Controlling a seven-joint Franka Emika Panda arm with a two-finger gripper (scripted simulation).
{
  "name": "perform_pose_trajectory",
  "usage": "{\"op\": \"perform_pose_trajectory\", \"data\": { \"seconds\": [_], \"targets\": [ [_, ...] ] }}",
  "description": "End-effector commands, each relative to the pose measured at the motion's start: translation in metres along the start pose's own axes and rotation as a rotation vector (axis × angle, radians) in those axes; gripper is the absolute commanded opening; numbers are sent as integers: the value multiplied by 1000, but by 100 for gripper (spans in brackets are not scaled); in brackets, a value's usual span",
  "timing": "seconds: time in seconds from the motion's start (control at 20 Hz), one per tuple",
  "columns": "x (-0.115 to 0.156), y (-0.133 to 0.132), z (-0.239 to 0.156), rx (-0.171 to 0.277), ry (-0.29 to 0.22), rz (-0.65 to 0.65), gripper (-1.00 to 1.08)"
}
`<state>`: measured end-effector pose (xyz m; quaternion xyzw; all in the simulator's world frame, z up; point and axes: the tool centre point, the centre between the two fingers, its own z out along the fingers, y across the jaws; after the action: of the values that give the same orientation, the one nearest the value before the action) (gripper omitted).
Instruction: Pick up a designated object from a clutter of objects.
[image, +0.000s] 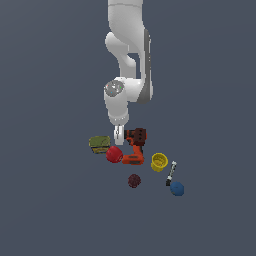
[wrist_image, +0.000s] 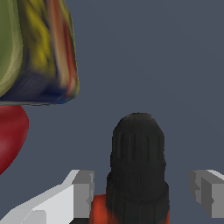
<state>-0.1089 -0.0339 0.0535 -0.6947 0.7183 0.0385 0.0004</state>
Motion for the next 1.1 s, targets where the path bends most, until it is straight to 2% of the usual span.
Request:
{"op": "perform_pose_trajectory", "data": {
  "seconds": [0.0, 0.45, 0.5, 1.05],
  "targets": [
    [0, 1, 7, -1, 0, 1, 68],
    [0, 0, 25, 0, 0, 4, 68],
    [0, 0, 25, 0, 0, 4, -100],
    [0, 0, 24, 0, 0, 4, -100]
  ]
}}
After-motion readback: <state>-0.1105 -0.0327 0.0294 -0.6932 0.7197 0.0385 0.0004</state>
